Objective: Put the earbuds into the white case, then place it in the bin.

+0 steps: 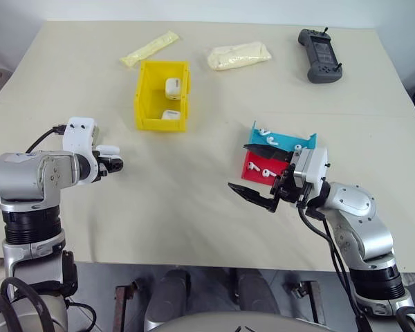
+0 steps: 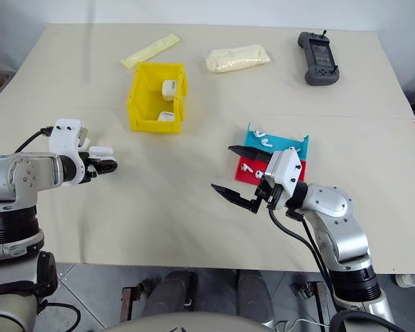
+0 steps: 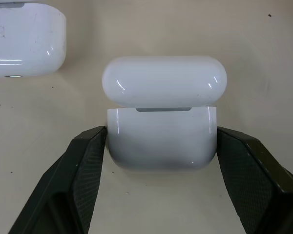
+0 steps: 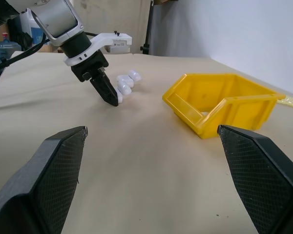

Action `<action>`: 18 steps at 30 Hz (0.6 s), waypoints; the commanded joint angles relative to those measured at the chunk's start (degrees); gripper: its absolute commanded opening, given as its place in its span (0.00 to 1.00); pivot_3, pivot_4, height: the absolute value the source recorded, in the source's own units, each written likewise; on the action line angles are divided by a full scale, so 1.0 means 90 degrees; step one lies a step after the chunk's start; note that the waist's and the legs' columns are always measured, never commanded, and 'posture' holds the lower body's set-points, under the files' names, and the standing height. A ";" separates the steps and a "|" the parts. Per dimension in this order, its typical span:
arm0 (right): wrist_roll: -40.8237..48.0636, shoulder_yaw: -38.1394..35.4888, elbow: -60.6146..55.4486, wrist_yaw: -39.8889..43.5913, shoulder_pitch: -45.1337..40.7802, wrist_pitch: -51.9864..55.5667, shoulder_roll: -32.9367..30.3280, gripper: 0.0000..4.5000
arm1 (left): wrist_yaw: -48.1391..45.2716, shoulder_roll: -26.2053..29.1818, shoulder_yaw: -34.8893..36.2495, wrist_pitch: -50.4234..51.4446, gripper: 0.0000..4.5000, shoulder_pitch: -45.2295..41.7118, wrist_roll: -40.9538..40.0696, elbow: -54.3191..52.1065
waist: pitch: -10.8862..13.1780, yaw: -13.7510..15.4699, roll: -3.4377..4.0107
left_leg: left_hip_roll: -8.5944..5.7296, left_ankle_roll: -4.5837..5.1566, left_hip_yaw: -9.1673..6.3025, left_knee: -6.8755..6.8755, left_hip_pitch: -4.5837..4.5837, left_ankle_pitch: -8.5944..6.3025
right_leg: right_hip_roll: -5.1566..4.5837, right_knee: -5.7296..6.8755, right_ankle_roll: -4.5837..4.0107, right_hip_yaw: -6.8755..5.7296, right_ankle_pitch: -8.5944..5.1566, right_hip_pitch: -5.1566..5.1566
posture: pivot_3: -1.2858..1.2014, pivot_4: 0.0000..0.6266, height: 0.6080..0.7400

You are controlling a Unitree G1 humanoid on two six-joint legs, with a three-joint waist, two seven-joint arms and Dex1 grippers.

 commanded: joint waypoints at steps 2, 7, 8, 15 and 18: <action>0.0052 -0.0013 -0.0124 0.0003 0.0037 -0.0150 0.0064 1.00 | 0.0042 -0.0071 0.0088 0.0185 0.63 0.0074 0.0130 -0.0078 | 0.0000 -0.0002 0.0000 | 0.0000 0.0000 0.0000 0.0000 0.0000 0.0000 | 0.0000 0.0000 0.0000 0.0000 0.0000 0.0000 | 0.52 0.24 1.00; 0.0023 0.0010 -0.0117 -0.0025 0.0047 -0.0182 0.0107 1.00 | 0.0012 -0.0059 0.0163 0.0209 0.62 0.0095 0.0099 -0.0143 | 0.0000 -0.0004 0.0000 | 0.0000 0.0000 0.0000 0.0000 0.0001 0.0000 | 0.0000 0.0000 0.0000 0.0000 0.0000 0.0000 | 0.52 0.24 1.00; 0.0016 0.0012 -0.0114 -0.0025 0.0048 -0.0187 0.0112 1.00 | -0.0018 -0.0008 0.0181 0.0209 0.62 0.0086 0.0099 -0.0153 | 0.0000 -0.0005 0.0000 | 0.0000 0.0000 0.0000 0.0000 0.0001 0.0000 | 0.0000 0.0001 0.0000 0.0000 0.0000 0.0000 | 0.52 0.24 1.00; 0.0014 -0.0061 -0.0062 0.0042 0.0063 -0.0171 0.0050 1.00 | -0.1671 0.0305 0.0830 -0.2657 0.62 0.1094 -0.0503 -0.1202 | 0.0000 -0.0024 0.0000 | 0.0003 -0.0002 0.0001 -0.0003 0.0000 -0.0001 | -0.0003 -0.0005 0.0000 0.0000 0.0000 -0.0002 | 0.52 0.24 1.00; 0.0032 -0.0113 -0.0028 0.0091 0.0032 -0.0150 -0.0013 1.00 | -0.2779 0.0251 0.1181 -0.4160 0.62 0.1861 -0.0945 -0.1553 | 0.0000 -0.0008 0.0001 | 0.0007 -0.0004 0.0003 -0.0006 0.0000 -0.0002 | -0.0022 -0.0019 -0.0002 -0.0002 0.0001 0.0001 | 0.52 0.24 1.00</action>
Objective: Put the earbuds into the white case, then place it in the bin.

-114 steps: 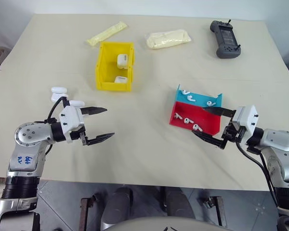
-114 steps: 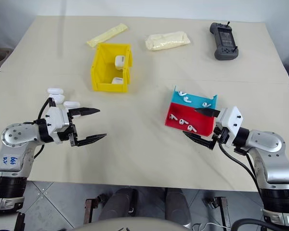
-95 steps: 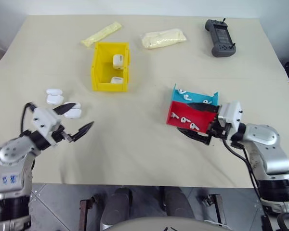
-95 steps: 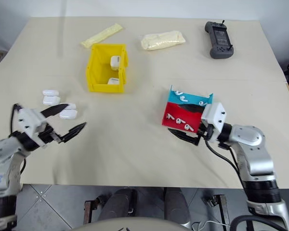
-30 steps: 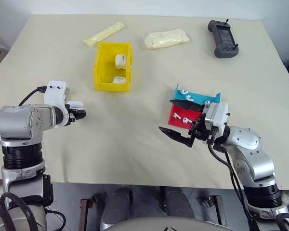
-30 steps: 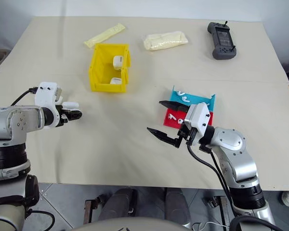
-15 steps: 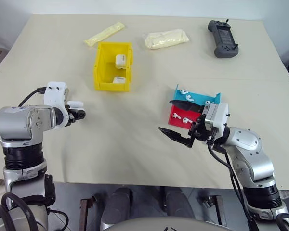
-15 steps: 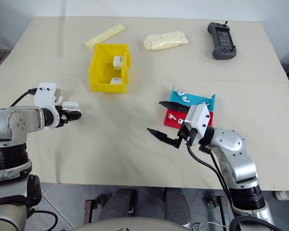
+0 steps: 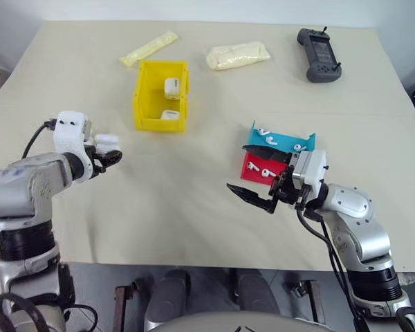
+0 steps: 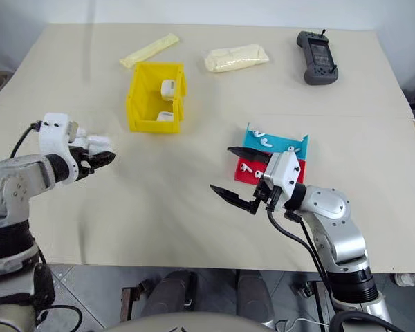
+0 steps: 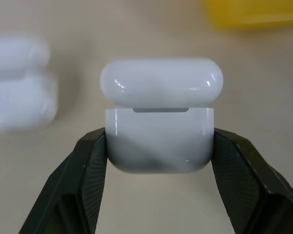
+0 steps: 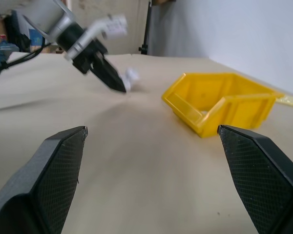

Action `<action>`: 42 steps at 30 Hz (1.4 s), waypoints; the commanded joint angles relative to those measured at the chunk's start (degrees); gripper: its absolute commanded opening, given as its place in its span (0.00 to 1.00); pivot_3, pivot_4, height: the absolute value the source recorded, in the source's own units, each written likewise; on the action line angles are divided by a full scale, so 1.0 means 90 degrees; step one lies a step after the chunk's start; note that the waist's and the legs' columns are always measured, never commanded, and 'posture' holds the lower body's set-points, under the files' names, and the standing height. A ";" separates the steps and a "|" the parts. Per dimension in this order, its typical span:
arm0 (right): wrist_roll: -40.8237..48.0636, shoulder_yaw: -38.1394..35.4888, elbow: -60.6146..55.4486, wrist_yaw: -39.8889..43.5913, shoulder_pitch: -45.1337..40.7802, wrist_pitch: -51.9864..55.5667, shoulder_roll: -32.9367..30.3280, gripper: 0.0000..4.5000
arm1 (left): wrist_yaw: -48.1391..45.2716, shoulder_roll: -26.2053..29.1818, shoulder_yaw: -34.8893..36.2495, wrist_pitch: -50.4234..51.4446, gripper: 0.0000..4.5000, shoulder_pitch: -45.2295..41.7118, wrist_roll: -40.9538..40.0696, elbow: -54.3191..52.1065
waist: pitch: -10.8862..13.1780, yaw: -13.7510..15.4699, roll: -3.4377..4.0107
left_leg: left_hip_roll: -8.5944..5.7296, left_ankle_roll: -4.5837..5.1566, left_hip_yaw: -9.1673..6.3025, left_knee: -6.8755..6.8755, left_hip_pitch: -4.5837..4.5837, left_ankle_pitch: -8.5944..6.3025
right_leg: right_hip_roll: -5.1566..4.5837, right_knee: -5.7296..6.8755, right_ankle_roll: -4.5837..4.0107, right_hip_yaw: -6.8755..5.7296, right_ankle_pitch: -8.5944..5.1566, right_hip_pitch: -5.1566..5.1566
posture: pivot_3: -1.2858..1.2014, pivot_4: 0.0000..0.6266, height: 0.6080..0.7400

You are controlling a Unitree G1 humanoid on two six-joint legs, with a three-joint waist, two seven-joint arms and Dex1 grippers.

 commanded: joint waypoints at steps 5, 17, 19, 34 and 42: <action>0.0174 -0.0331 -0.0034 0.0179 -0.0159 0.0069 -0.0384 1.00 | -0.2089 -0.1292 0.0606 -0.4820 0.62 0.1580 -0.0725 -0.0421 | -0.0004 0.0045 0.0014 | 0.0002 0.0002 0.0000 0.0003 0.0005 -0.0001 | -0.0013 -0.0021 -0.0003 -0.0008 0.0004 0.0021 | 0.52 0.24 1.00; 0.0377 -0.1431 -0.0537 0.0115 0.0510 0.0536 -0.1358 1.00 | -0.3525 -0.2926 -0.1941 -0.6885 0.62 0.1280 -0.0723 0.0788 | -0.0001 0.0172 0.0005 | -0.0004 0.0016 0.0006 0.0012 0.0004 -0.0007 | 0.0019 -0.0024 0.0005 -0.0008 0.0009 0.0029 | 0.52 0.24 1.00; 0.0373 -0.1746 -0.0586 0.0121 0.0762 0.0630 -0.1573 1.00 | -0.3800 -0.3210 -0.2250 -0.7245 0.62 0.0938 -0.0766 0.1169 | 0.0000 0.0188 0.0005 | -0.0003 0.0017 0.0009 0.0015 0.0004 -0.0006 | 0.0021 -0.0022 0.0006 -0.0007 0.0009 0.0029 | 0.52 0.24 1.00; -0.0272 -0.3251 -0.0081 0.0952 0.2953 0.1023 -0.3063 1.00 | -0.5608 -0.3808 -0.2945 -0.7830 0.62 -0.0561 -0.1326 0.2428 | 0.0000 0.0188 0.0004 | -0.0003 0.0032 0.0025 0.0019 0.0013 -0.0006 | 0.0032 -0.0026 0.0017 0.0003 0.0015 0.0041 | 0.52 0.24 1.00; 0.0398 -0.1486 -0.0896 0.0190 0.0489 0.4429 -0.3990 1.00 | -0.5585 -0.3645 -0.2820 -0.7757 0.62 -0.0533 -0.1248 0.2613 | -0.0002 0.0141 0.0009 | 0.0003 0.0031 0.0019 0.0023 0.0019 -0.0005 | 0.0033 -0.0031 0.0021 0.0010 0.0017 0.0045 | 0.52 0.24 1.00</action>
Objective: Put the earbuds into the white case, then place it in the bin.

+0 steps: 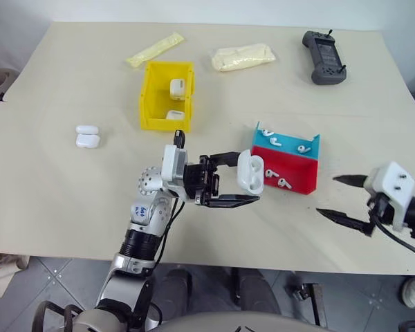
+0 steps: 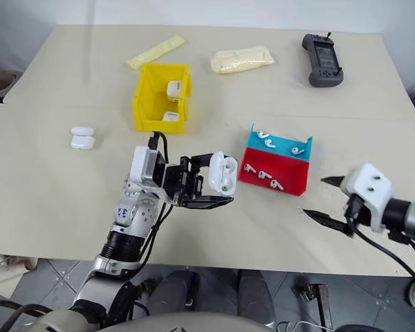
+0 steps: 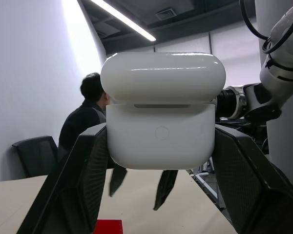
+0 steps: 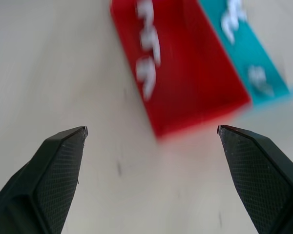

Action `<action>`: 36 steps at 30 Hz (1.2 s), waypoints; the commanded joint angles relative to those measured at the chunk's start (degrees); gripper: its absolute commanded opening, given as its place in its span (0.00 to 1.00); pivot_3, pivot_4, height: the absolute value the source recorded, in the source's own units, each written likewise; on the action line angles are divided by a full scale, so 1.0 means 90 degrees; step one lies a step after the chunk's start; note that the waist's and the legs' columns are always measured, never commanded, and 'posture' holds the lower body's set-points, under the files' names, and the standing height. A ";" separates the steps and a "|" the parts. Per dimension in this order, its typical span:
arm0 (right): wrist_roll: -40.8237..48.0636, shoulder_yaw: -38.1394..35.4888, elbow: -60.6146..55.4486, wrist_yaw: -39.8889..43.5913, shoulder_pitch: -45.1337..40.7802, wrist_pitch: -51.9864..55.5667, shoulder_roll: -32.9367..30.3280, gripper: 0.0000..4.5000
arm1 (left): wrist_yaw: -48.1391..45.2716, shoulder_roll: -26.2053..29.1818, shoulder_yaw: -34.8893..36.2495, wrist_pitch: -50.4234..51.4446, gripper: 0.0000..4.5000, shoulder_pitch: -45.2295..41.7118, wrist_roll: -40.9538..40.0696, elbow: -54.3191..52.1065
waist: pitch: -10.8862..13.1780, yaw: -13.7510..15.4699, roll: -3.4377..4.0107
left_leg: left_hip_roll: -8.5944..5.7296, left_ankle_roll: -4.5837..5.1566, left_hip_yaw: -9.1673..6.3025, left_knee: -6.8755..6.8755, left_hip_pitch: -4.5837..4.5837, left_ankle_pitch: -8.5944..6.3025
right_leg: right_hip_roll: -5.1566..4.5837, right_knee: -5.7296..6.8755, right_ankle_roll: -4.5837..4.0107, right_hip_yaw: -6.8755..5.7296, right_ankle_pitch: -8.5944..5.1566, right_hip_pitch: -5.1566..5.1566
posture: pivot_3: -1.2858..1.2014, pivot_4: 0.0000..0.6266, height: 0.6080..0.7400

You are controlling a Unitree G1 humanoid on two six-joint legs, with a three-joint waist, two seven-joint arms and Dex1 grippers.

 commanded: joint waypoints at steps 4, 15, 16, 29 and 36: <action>-0.0077 0.2067 0.0064 -0.0440 -0.2496 0.2437 -0.0352 1.00 | 0.0305 0.0243 0.0054 0.0005 0.62 0.0197 0.0107 -0.0125 | 0.0000 0.0060 0.0001 | -0.0001 -0.0001 -0.0013 -0.0005 -0.0011 0.0000 | -0.0007 -0.0018 0.0000 -0.0009 0.0001 -0.0006 | 0.52 0.24 1.00; -0.1071 0.4629 0.0872 0.0002 -0.4593 0.3305 -0.0199 1.00 | 0.0393 0.0422 -0.0049 0.0024 0.62 0.0365 0.0072 -0.0310 | -0.0001 0.0063 0.0002 | -0.0016 0.0003 -0.0018 -0.0005 -0.0050 -0.0001 | -0.0023 -0.0035 0.0010 -0.0020 0.0007 -0.0036 | 0.52 0.24 1.00; -0.1100 0.4679 0.0866 -0.0011 -0.4610 0.3339 -0.0175 1.00 | 0.0386 0.0415 -0.0059 0.0013 0.62 0.0358 0.0077 -0.0305 | -0.0001 0.0060 0.0002 | -0.0016 0.0002 -0.0018 -0.0004 -0.0049 -0.0001 | -0.0022 -0.0034 0.0010 -0.0020 0.0007 -0.0035 | 0.52 0.24 1.00; -0.1064 0.4522 0.0728 -0.0367 -0.4668 0.4275 0.0390 0.61 | 0.0404 0.0409 -0.0140 0.0102 0.62 0.0367 0.0034 -0.0311 | -0.0001 0.0049 0.0003 | -0.0013 0.0002 -0.0017 -0.0002 -0.0049 -0.0001 | -0.0020 -0.0031 0.0010 -0.0018 0.0008 -0.0036 | 0.52 0.24 1.00; -0.1049 0.4521 0.0637 -0.0542 -0.4630 0.4518 0.0463 0.61 | 0.0439 0.0407 -0.0128 0.0116 0.62 0.0329 0.0041 -0.0281 | -0.0002 0.0050 0.0004 | -0.0013 0.0002 -0.0017 -0.0002 -0.0049 -0.0001 | -0.0019 -0.0030 0.0010 -0.0018 0.0008 -0.0035 | 0.52 0.24 1.00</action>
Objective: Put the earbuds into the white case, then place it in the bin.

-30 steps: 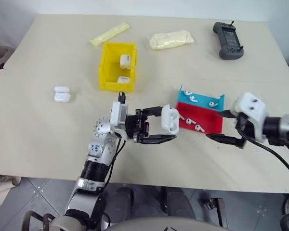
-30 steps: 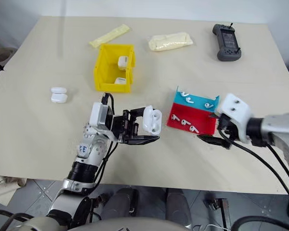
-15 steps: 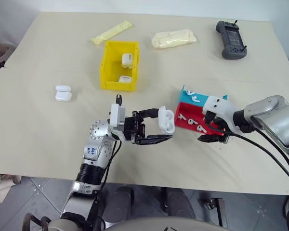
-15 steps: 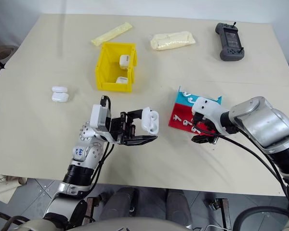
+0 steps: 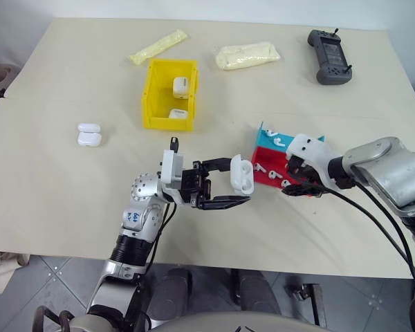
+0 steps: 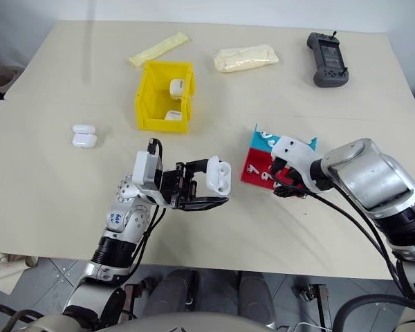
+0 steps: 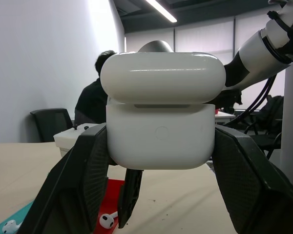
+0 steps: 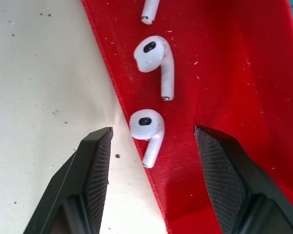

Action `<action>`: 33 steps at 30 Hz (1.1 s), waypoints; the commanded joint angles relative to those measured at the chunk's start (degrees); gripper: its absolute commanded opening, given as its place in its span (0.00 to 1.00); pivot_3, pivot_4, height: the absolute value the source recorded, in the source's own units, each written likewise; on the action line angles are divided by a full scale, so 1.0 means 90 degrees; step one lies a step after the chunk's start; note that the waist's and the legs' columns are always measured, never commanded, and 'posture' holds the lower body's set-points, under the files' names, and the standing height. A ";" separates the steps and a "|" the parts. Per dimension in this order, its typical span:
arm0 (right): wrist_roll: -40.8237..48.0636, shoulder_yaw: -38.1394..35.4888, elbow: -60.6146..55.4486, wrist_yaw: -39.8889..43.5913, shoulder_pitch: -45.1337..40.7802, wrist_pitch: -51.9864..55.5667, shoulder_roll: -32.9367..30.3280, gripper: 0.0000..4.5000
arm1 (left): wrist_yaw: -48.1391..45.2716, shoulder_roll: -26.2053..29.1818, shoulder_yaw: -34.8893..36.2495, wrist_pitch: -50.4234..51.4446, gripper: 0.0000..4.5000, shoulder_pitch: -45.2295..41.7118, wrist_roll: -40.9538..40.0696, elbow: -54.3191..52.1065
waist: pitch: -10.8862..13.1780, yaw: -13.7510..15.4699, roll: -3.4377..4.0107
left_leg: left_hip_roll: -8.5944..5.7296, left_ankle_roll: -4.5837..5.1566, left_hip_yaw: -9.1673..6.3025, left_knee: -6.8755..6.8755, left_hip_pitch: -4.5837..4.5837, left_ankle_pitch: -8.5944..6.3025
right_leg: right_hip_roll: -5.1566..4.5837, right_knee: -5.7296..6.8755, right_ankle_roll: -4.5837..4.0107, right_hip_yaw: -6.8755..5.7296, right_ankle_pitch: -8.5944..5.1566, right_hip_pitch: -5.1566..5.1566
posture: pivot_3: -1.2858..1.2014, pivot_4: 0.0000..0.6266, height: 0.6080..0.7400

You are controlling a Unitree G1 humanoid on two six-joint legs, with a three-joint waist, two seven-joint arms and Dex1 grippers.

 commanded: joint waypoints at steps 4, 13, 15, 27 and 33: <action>0.0112 -0.0061 -0.0095 -0.0140 0.0062 0.0162 0.0108 0.61 | 0.0040 0.0001 0.0020 0.0024 0.62 -0.0041 -0.0076 -0.0172 | 0.0000 -0.0005 0.0000 | 0.0000 0.0000 0.0000 0.0000 0.0000 0.0000 | 0.0000 0.0000 0.0000 0.0000 0.0000 0.0000 | 0.52 0.24 1.00; 0.0173 -0.0027 -0.0157 -0.0318 0.0092 0.0320 0.0331 0.61 | 0.0063 0.0033 0.0045 0.0019 0.62 -0.0051 -0.0071 -0.0187 | 0.0000 -0.0012 0.0000 | 0.0001 0.0000 0.0000 0.0000 0.0001 0.0000 | 0.0001 0.0000 0.0000 0.0001 0.0001 0.0001 | 0.52 0.24 1.00; 0.0150 0.0030 -0.0175 -0.0306 0.0127 0.0271 0.0276 0.61 | 0.0065 0.0045 0.0053 0.0015 0.62 -0.0059 -0.0071 -0.0188 | -0.0001 -0.0012 0.0000 | 0.0001 0.0000 0.0000 0.0000 0.0001 0.0000 | 0.0001 0.0001 0.0000 0.0000 0.0001 0.0001 | 0.52 0.24 1.00; 0.0093 0.0109 -0.0207 -0.0314 0.0206 0.0127 0.0205 0.17 | 0.0103 0.0076 0.0088 -0.0004 0.62 -0.0093 -0.0082 -0.0174 | -0.0001 -0.0013 0.0000 | 0.0002 0.0000 0.0000 0.0000 0.0002 0.0000 | 0.0002 0.0000 0.0000 0.0000 0.0001 0.0002 | 0.52 0.24 1.00; 0.0142 0.0012 -0.0249 -0.0331 0.0279 0.0167 0.0136 0.12 | 0.0089 0.0084 0.0084 0.0005 0.62 -0.0092 -0.0091 -0.0168 | -0.0001 -0.0005 -0.0001 | 0.0002 0.0000 0.0000 0.0000 0.0002 0.0000 | 0.0002 0.0000 0.0000 0.0000 0.0002 0.0003 | 0.52 0.24 1.00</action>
